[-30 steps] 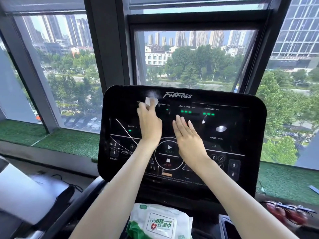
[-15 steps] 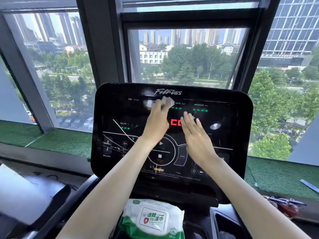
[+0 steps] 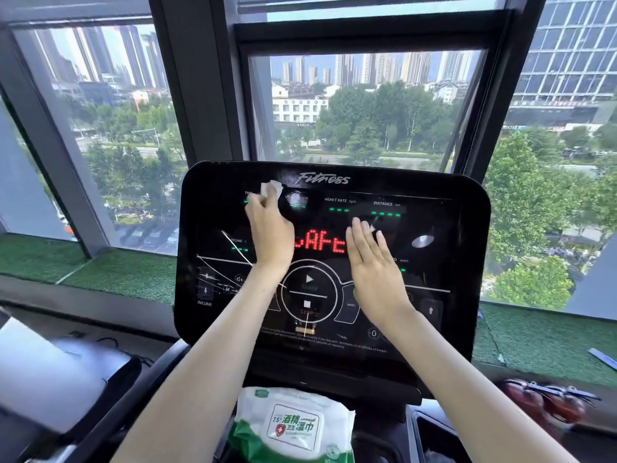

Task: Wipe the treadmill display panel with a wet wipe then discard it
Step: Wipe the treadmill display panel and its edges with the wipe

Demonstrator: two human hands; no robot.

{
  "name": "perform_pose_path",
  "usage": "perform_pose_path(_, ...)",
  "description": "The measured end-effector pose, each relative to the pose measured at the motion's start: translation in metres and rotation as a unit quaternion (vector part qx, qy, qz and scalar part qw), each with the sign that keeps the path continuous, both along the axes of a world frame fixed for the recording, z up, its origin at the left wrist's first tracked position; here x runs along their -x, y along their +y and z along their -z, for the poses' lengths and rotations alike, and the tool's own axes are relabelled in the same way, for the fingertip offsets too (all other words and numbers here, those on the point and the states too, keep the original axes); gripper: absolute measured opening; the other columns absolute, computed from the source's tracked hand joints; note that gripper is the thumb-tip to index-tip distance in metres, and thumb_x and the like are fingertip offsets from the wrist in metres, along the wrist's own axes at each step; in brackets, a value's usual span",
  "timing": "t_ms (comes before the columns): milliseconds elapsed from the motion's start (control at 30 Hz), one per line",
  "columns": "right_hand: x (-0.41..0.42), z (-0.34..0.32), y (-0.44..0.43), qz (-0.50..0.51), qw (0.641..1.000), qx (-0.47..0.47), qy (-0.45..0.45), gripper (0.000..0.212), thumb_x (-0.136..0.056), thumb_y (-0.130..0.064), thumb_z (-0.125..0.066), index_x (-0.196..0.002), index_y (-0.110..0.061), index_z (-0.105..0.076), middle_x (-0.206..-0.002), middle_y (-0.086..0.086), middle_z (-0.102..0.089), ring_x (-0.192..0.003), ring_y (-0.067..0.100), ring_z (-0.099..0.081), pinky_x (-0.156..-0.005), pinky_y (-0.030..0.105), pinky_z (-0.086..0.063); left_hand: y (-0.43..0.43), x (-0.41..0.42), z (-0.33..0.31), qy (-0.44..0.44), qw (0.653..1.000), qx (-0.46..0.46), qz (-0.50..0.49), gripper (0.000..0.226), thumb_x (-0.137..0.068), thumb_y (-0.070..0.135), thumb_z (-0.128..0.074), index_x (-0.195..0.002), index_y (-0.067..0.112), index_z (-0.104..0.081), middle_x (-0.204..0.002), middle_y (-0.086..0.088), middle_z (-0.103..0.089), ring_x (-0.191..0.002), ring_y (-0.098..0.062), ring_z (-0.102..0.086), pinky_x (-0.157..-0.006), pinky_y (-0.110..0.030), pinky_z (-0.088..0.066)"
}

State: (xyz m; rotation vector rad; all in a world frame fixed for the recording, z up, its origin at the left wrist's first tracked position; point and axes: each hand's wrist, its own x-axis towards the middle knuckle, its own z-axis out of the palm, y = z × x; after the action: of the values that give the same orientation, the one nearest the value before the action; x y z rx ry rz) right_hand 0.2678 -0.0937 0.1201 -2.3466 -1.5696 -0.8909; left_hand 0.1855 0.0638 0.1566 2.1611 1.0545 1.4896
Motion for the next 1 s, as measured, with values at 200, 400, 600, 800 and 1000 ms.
perform_pose_path(200,-0.001,-0.006,-0.006,-0.005,1.000,0.014,0.005,0.083,-0.060,0.012,-0.063,-0.137,0.010,-0.033,-0.147,0.026,-0.029,-0.137,0.036,-0.028,-0.113,0.047,-0.021,-0.030,-0.025,0.001,0.116,0.959,-0.177,0.186,0.065,-0.081,-0.015,-0.047,-0.139,0.013,-0.038,-0.115,-0.010,-0.043,-0.109,-0.023,-0.043,-0.088,-0.028,-0.047)
perform_pose_path(400,-0.001,-0.006,-0.005,0.007,1.000,0.030,0.005,0.084,-0.056,0.008,-0.069,-0.134,0.009,-0.039,-0.144,0.026,-0.035,-0.134,0.035,-0.035,-0.111,0.045,-0.024,-0.023,-0.024,0.003,-0.031,0.999,-0.020,0.007,0.062,-0.077,-0.018,-0.046,-0.134,0.008,-0.044,-0.100,-0.005,-0.038,-0.095,-0.022,-0.042,-0.080,-0.022,-0.040)
perform_pose_path(600,-0.006,-0.016,-0.016,-0.030,0.998,0.054,-0.015,0.080,-0.080,-0.001,-0.052,-0.146,0.001,-0.007,-0.155,0.017,0.002,-0.144,0.026,0.000,-0.115,0.039,0.007,-0.037,-0.028,0.010,0.113,0.965,-0.209,0.108,0.073,-0.072,-0.017,-0.053,-0.139,0.008,-0.039,-0.110,-0.013,-0.049,-0.096,-0.026,-0.042,-0.079,-0.035,-0.048)
perform_pose_path(800,-0.018,-0.008,-0.045,0.056,0.997,-0.041,0.020,0.084,-0.066,0.005,-0.060,-0.142,0.006,-0.024,-0.152,0.022,-0.020,-0.141,0.031,-0.017,-0.115,0.043,-0.012,-0.058,-0.041,0.003,0.033,0.997,-0.058,0.029,0.075,-0.069,-0.021,-0.049,-0.137,0.007,-0.036,-0.112,-0.015,-0.041,-0.100,-0.024,-0.037,-0.074,-0.035,-0.050)
perform_pose_path(1000,-0.025,0.003,-0.055,0.068,0.997,0.001,0.028,0.084,-0.065,0.001,-0.064,-0.140,0.008,-0.027,-0.150,0.024,-0.023,-0.140,0.032,-0.022,-0.114,0.046,-0.022,-0.068,-0.047,-0.001,0.099,0.979,-0.117,0.137,0.064,-0.074,-0.016,-0.049,-0.134,0.005,-0.038,-0.124,-0.022,-0.039,-0.109,-0.034,-0.041,-0.088,-0.040,-0.045)
